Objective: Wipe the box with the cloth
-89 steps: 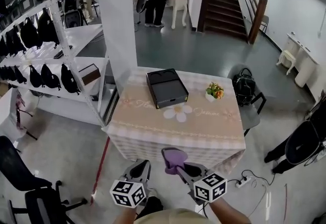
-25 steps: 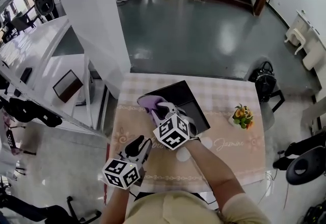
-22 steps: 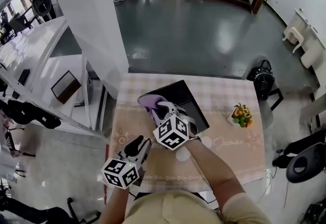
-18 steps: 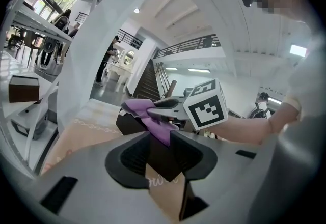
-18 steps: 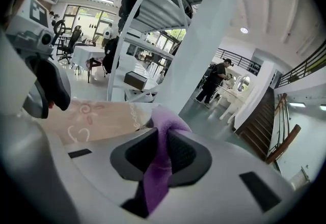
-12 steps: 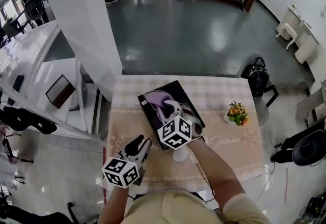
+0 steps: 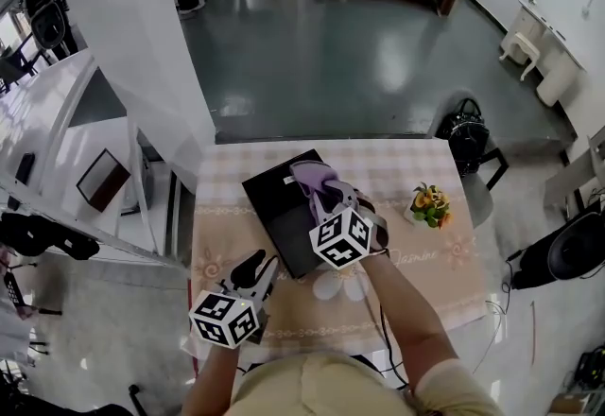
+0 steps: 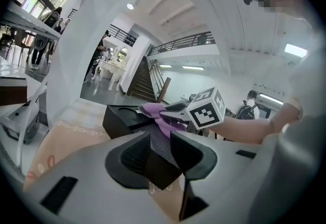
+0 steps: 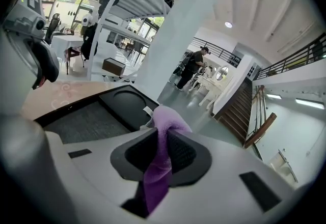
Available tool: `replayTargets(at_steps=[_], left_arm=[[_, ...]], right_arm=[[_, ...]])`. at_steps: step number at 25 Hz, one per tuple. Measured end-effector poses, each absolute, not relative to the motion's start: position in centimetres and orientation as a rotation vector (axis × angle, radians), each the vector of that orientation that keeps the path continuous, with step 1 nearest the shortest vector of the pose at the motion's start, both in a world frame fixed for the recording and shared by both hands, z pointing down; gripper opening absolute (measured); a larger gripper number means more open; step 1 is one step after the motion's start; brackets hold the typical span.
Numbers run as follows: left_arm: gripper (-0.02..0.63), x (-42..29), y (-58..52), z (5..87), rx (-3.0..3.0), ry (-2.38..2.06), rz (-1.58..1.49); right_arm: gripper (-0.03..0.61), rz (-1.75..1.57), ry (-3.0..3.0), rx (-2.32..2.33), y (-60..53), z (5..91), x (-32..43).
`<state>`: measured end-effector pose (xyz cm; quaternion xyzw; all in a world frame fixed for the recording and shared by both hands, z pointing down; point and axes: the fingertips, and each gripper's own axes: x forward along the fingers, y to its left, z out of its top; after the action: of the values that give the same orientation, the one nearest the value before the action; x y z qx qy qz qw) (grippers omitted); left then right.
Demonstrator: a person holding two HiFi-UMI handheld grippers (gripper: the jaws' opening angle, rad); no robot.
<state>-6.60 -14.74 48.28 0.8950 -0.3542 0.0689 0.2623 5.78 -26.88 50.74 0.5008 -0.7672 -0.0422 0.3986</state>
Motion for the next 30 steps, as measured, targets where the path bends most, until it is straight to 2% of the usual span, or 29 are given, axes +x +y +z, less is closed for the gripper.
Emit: replayTargets(at_steps=[11, 19, 30], left_arm=[[0.121, -5.7, -14.9, 47.5, 2.457, -0.965, 0.193], [0.121, -7.0, -14.5, 46.9, 2.430, -1.024, 0.149], [0.121, -9.0, -13.5, 45.2, 2.410, -1.108, 0.083]], right_arm=[[0.072, -0.074, -1.890, 1.334, -26.2, 50.8, 8.3], [0.072, -0.047, -1.976, 1.448, -24.2, 47.0, 9.3], [0.072, -0.010, -2.234, 1.420, -18.9, 40.7, 5.2]])
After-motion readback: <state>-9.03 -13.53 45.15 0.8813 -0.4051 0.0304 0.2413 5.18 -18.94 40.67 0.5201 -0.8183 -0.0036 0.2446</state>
